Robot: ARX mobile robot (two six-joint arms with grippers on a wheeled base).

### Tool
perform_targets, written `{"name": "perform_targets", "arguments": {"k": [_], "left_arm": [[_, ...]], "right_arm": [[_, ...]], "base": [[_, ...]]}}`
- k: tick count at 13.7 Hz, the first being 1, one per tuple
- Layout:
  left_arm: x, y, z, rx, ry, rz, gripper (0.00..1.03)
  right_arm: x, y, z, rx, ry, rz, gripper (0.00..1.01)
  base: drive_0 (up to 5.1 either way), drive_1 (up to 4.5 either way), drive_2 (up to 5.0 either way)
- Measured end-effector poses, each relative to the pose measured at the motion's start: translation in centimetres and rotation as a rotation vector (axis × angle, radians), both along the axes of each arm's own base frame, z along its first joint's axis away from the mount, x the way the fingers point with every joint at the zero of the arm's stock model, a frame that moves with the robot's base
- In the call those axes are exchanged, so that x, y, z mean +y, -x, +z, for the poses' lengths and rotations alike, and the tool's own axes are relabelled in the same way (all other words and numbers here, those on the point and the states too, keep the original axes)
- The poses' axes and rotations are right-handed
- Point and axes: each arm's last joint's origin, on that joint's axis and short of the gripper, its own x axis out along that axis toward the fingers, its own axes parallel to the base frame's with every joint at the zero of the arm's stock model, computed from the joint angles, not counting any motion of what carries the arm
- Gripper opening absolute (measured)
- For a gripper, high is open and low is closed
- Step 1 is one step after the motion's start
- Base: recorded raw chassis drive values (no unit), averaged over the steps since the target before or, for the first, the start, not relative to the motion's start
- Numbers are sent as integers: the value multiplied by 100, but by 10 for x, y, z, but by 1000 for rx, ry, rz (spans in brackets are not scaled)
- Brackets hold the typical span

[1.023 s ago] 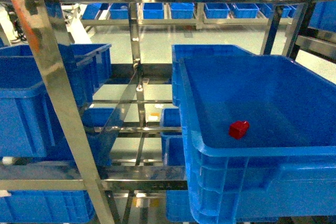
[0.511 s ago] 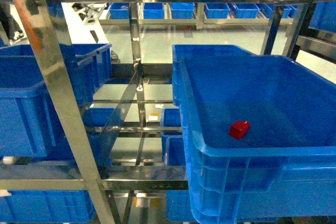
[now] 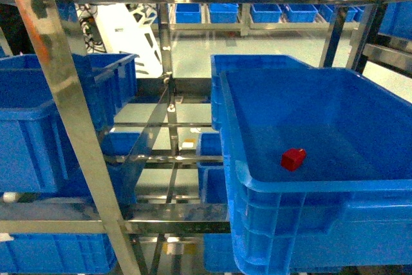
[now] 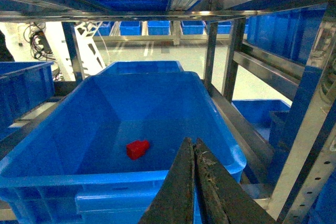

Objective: Pick red block from blue box to shelf

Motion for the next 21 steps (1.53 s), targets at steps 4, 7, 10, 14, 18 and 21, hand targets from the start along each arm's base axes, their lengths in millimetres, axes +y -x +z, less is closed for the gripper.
{"name": "perform_targets", "arguments": {"k": [4,7,10,14,18,21], "left_arm": [[0,0,0,0,0,0,98],[0,0,0,0,0,0,98],[0,0,0,0,0,0,98],[0,0,0,0,0,0,98],[0,0,0,0,0,0,98],[0,0,0,0,0,0,98]], "right_arm": [[0,6,0,1,0,0,2],[0,11,-2,17,0,0,2],[0,20,-5,18,0,3,2],[0,20,-4,12,0,3,15],[0,20,-4,11,0,3,72],[0,20,-4,11,0,3,97]], "base": [[0,0,0],[0,0,0],[0,0,0],[0,0,0],[0,0,0],[0,0,0]]}}
